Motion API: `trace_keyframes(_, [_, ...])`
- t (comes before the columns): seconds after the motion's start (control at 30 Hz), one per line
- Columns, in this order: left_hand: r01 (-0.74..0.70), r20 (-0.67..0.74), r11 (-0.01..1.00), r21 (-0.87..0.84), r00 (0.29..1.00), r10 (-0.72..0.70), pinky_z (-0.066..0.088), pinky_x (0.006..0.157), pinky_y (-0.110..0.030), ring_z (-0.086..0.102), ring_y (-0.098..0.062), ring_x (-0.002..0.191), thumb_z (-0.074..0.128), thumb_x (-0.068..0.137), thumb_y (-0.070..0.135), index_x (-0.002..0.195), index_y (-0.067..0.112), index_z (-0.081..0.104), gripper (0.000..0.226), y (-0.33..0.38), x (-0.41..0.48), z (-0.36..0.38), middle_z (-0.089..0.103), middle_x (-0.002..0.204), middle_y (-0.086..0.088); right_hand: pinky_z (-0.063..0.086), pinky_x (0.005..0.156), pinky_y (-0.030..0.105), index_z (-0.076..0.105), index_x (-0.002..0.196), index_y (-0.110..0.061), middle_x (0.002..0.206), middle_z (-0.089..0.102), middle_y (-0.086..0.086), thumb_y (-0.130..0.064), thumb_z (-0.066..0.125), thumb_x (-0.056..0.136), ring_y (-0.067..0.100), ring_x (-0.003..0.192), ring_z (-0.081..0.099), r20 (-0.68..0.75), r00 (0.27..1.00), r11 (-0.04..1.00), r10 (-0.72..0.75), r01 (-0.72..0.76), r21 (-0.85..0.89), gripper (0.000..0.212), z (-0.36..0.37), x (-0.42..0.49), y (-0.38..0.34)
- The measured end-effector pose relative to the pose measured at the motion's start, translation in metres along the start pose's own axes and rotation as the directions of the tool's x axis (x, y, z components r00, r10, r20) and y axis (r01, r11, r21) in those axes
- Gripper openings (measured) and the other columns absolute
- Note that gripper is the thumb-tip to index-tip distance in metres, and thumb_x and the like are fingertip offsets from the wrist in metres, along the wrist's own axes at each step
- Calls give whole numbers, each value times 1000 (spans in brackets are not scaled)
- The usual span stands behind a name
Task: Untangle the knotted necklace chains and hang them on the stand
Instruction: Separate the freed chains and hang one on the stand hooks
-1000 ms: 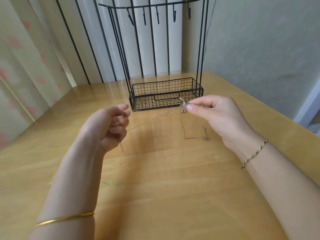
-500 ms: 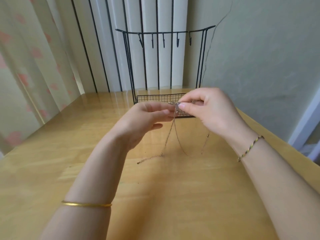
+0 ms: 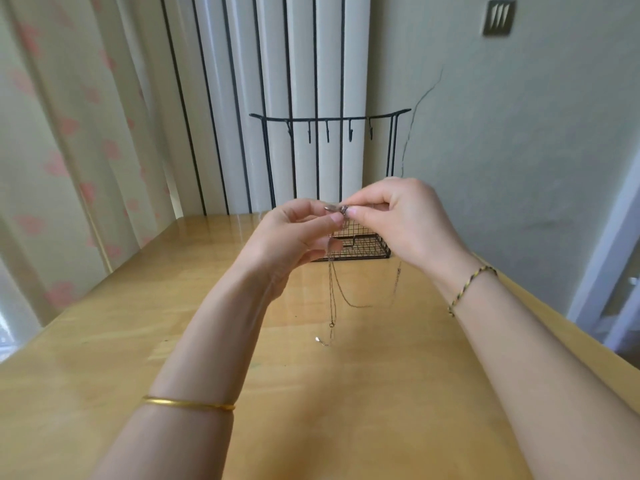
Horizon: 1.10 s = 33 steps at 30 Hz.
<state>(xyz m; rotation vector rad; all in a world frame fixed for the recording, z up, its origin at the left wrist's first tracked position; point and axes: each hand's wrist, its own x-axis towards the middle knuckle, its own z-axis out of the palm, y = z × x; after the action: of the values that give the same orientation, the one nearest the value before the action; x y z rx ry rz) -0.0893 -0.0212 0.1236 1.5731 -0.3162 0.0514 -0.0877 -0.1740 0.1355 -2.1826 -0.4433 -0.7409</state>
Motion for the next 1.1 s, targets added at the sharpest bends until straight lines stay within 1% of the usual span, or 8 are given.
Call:
trace_keyframes(0.23, [-14, -47, 1000, 9, 999, 14, 47, 85, -34, 58, -14, 79, 68, 83, 12, 70, 19, 59, 17, 21, -16, -1, 63, 77, 2, 51, 83, 37, 75, 93, -28, 90, 70, -6, -21, 63, 86, 13, 89, 62, -9, 1000, 1000, -23, 24, 17, 15, -7, -7, -23])
trace_keyframes(0.33, [-30, -83, 998, 49, 996, 34, 45, 78, -31, 53, -13, 76, 68, 81, 11, 67, 18, 59, 18, 34, -18, -6, 62, 77, 0, 50, 76, 29, 75, 90, -25, 80, 67, -11, -21, 62, 87, 9, 80, 59, -10, 1000, 999, -12, 12, 40, 14, -12, -6, -32])
trace_keyframes(0.4, [-52, -104, 995, 81, 993, 60, 42, 73, -28, 50, -12, 70, 67, 80, 10, 64, 18, 57, 21, 40, -16, -8, 58, 70, 1, 50, 77, 26, 75, 91, -22, 84, 70, -8, -19, 62, 87, 10, 83, 61, -5, 1000, 998, -4, 4, 65, 13, -14, -3, -36])
trace_keyframes(0.6, [-73, -178, 977, 201, 978, 110, 41, 72, -31, 51, -17, 74, 59, 79, 7, 62, 16, 49, 21, 50, -4, -12, 59, 74, -4, 43, 68, 7, 74, 93, -16, 85, 68, -7, -17, 64, 86, 0, 76, 58, -7, 999, 986, 40, -38, 161, 12, -10, 6, -37])
trace_keyframes(0.8, [-64, -125, 990, 122, 989, 79, 43, 73, -32, 56, -14, 64, 49, 85, 7, 73, 13, 52, 13, 36, 9, -17, 61, 65, -1, 45, 67, 16, 73, 84, -15, 78, 66, -9, -21, 68, 83, 2, 72, 57, -3, 989, 963, 148, -144, 229, 7, 3, 13, -17])
trace_keyframes(0.97, [-99, -135, 995, -23, 986, 95, 45, 67, -26, 52, -11, 57, 50, 92, 8, 79, 15, 52, 15, 21, 24, -25, 59, 58, 4, 33, 45, 11, 71, 83, -14, 66, 59, -6, -22, 67, 84, -2, 50, 48, 141, 959, 951, 247, -267, 153, 9, 21, 14, 9])
trace_keyframes(1.03, [-120, -153, 990, -75, 982, 107, 44, 61, -23, 48, -10, 54, 49, 93, 7, 83, 14, 51, 13, 17, 34, -25, 62, 60, 2, 33, 42, 18, 70, 80, -15, 57, 53, -4, -22, 63, 87, 1, 37, 41, 167, 943, 929, 288, -317, 189, 12, 31, 14, 22])
trace_keyframes(1.1, [-126, -165, 990, -57, 980, 115, 40, 55, -21, 42, -10, 53, 50, 93, 6, 84, 14, 51, 11, 15, 40, -24, 69, 72, -2, 35, 42, 24, 69, 84, -15, 56, 51, -2, -20, 57, 90, 9, 38, 38, 192, 924, 880, 332, -376, 289, 15, 38, 14, 33])
